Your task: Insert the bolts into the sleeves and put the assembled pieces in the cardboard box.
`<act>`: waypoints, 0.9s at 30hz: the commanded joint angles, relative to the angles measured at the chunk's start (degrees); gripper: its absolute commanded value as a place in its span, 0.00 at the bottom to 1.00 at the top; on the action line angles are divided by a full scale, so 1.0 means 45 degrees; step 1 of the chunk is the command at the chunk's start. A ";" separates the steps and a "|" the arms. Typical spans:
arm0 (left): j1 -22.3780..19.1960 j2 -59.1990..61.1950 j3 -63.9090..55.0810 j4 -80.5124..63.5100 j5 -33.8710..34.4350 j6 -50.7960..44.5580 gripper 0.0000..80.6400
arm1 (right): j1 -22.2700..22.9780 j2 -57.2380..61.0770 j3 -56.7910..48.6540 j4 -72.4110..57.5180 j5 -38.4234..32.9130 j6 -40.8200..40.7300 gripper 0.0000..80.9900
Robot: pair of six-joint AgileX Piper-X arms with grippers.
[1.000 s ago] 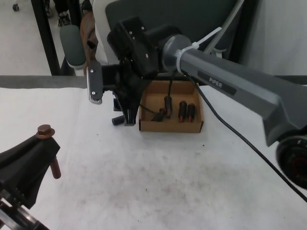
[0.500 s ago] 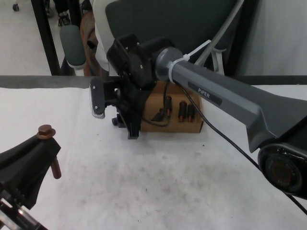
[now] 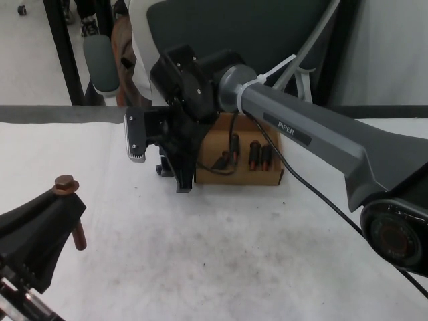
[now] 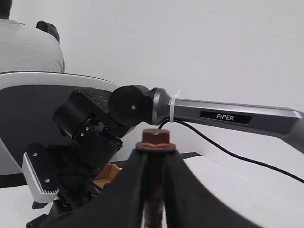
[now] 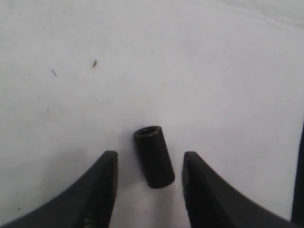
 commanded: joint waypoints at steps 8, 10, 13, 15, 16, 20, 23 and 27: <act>-0.0006 -0.0136 -0.0152 0.0745 0.0137 0.0961 0.01 | -0.0186 0.0221 -0.0141 -0.0309 -0.0277 -0.0125 0.51; -0.0006 -0.0136 -0.0152 0.1075 0.0137 0.1016 0.01 | -0.0186 0.0386 -0.0141 -0.0374 -0.0277 -0.0161 0.51; -0.0006 -0.0136 -0.0152 0.1176 0.0137 0.1292 0.01 | -0.0186 0.0570 -0.0173 -0.0373 -0.0277 -0.0252 0.51; -0.0006 -0.0136 -0.0152 0.1176 0.0137 0.1292 0.01 | -0.0186 0.0665 -0.0173 -0.0398 -0.0277 -0.0304 0.51; -0.0006 -0.0136 -0.0152 0.1176 0.0137 0.1292 0.01 | -0.0186 0.0695 -0.0173 -0.0469 -0.0277 -0.0304 0.51; -0.0006 -0.0136 -0.0152 0.1176 0.0137 0.1292 0.01 | -0.0186 0.0828 -0.0173 -0.0787 -0.0277 -0.0304 0.51; -0.0006 -0.0136 -0.0152 0.1176 0.0137 0.1292 0.01 | -0.0186 0.0863 -0.0173 -0.0951 -0.0277 -0.0387 0.51; -0.0006 -0.0136 -0.0152 0.1176 0.0137 0.1292 0.01 | -0.0186 0.0883 -0.0173 -0.0950 -0.0277 -0.0396 0.42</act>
